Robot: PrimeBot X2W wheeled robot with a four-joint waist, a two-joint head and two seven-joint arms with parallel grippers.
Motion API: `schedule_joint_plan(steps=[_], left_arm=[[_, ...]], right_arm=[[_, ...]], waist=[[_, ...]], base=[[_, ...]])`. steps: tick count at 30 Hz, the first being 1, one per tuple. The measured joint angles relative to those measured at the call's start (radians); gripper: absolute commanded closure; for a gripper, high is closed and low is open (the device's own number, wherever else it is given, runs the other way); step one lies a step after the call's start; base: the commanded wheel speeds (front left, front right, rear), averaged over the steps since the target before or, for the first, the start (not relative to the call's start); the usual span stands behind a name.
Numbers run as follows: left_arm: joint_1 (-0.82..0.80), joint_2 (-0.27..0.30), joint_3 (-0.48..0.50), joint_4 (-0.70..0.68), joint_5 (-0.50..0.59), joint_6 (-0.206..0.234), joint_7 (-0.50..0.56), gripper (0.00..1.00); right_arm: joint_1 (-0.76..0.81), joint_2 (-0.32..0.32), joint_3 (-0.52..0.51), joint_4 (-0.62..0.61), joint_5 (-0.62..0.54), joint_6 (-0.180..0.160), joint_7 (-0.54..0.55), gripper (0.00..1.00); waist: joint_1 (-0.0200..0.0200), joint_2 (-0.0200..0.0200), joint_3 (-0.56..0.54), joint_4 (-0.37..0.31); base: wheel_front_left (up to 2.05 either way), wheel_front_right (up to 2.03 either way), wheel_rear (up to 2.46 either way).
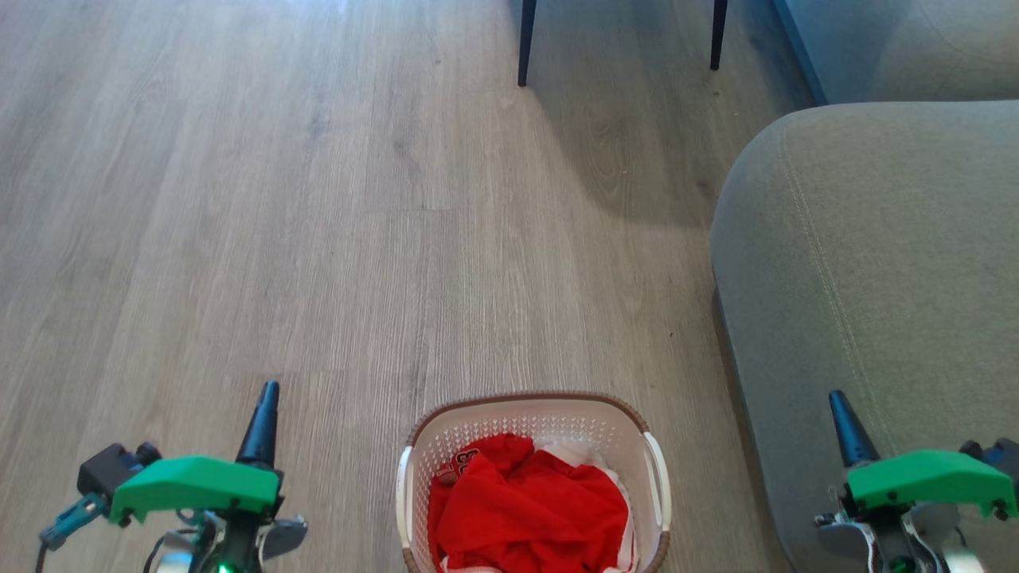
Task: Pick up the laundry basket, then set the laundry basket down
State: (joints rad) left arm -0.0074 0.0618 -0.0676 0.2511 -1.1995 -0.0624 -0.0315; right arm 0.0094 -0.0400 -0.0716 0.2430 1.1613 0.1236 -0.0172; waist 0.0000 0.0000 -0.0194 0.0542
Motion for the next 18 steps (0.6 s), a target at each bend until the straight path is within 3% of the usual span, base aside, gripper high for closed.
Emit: schedule_joint_plan(steps=[18], left_arm=[[-0.018, 0.000, 0.049, 0.011, -0.187, -0.026, 0.050, 1.00]], right_arm=[[-0.030, 0.000, -0.023, 0.013, 0.195, 0.000, 0.052, 1.00]], waist=[[0.0000, 0.0000, 0.010, -0.024]], base=[[0.00, 0.00, 0.00]])
